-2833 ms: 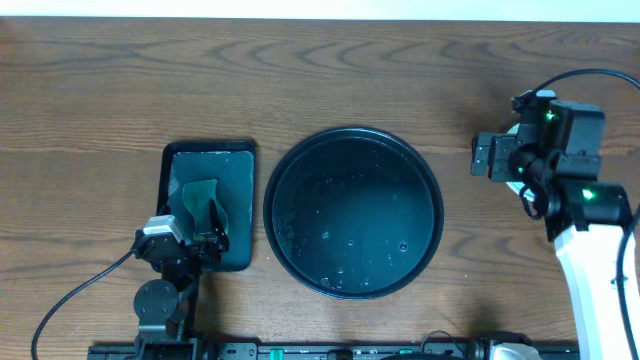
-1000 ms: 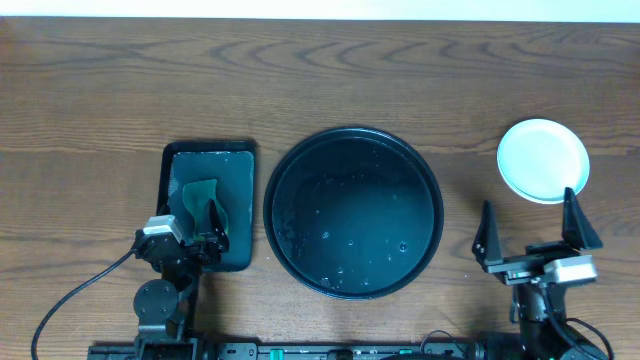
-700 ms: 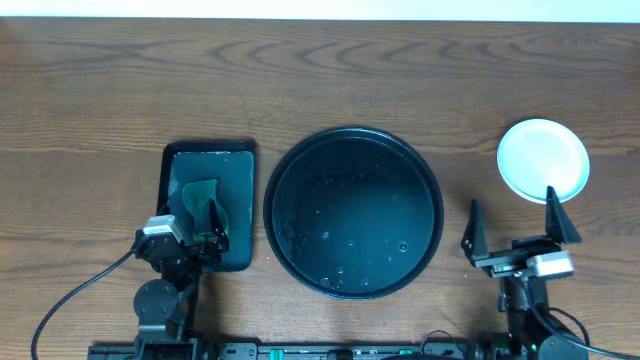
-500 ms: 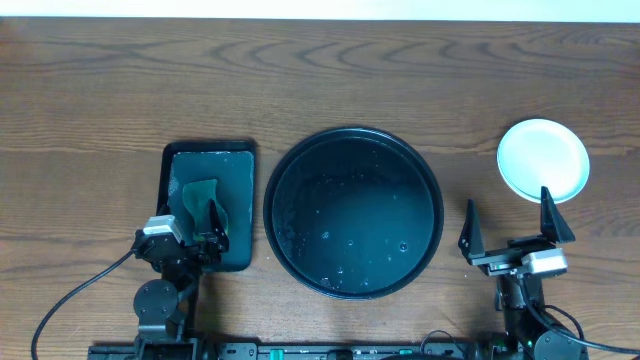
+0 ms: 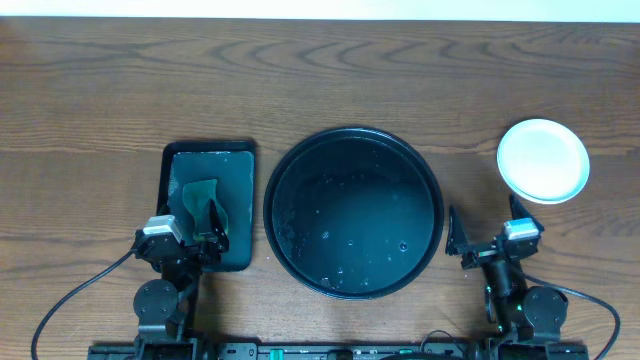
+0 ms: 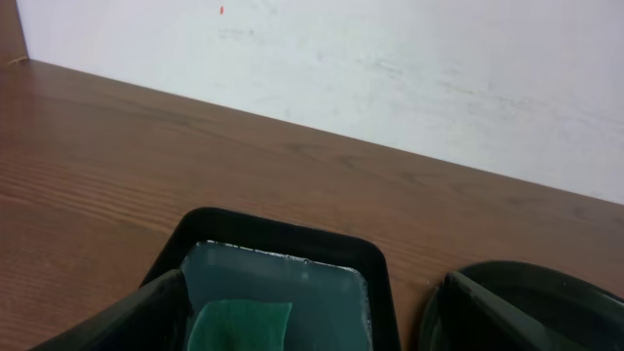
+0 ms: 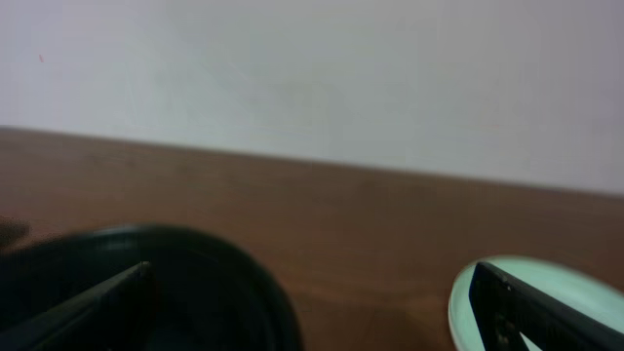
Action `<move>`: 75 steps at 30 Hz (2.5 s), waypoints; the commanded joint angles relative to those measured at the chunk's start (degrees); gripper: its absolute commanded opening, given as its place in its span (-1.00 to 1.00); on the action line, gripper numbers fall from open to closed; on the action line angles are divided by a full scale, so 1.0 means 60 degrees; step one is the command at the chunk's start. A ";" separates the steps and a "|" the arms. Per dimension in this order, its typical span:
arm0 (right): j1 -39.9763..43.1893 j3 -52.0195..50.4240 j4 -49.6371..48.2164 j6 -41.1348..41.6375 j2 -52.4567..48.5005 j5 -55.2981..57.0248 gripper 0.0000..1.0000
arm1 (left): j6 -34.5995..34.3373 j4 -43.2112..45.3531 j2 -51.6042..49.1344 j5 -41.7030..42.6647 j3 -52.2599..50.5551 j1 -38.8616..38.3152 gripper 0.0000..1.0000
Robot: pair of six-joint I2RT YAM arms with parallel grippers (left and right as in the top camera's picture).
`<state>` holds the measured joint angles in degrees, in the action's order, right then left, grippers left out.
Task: Clean dirty plates on tray and stack at the side
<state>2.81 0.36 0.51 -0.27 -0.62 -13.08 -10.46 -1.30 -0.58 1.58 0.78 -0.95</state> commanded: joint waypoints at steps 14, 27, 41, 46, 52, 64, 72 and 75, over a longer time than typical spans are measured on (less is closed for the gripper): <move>-0.0076 -0.0011 0.0495 -0.1257 0.0058 0.0353 0.99 | 0.0062 -0.0463 0.0044 -0.0117 -0.0091 0.0047 0.64; -0.0073 -0.0007 0.0484 -0.1180 0.0055 0.0350 0.99 | 0.0058 -0.0463 0.0044 -0.0117 -0.0091 0.0047 0.64; -0.0073 -0.0007 0.0484 -0.1180 0.0047 0.0350 0.99 | 0.0058 -0.0463 0.0044 -0.0117 -0.0091 0.0047 0.64; -0.0073 -0.0007 0.0484 -0.1180 0.0047 0.0350 0.99 | 0.0058 -0.0463 0.0040 -0.0117 -0.0091 0.0047 0.64; -0.0073 -0.0007 0.0484 -0.1180 0.0047 0.0350 0.99 | 0.0062 -0.0466 0.0044 -0.0117 -0.0091 0.0047 0.64; -0.0073 -0.0007 0.0484 -0.1180 0.0047 0.0346 0.99 | 0.0058 -0.0466 0.0044 -0.0117 -0.0091 0.0047 0.64; -0.0073 -0.0007 0.0484 -0.1180 0.0047 0.0350 0.99 | 0.0062 -0.0466 0.0044 -0.0117 -0.0091 0.0047 0.64; -0.0073 -0.0007 0.0484 -0.1180 0.0047 0.0346 0.98 | 0.0062 -0.0466 0.0044 -0.0117 -0.0091 0.0047 0.64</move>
<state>2.81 0.38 3.07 -6.72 -0.67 -11.73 -10.46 -1.30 -0.58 1.61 0.78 -0.95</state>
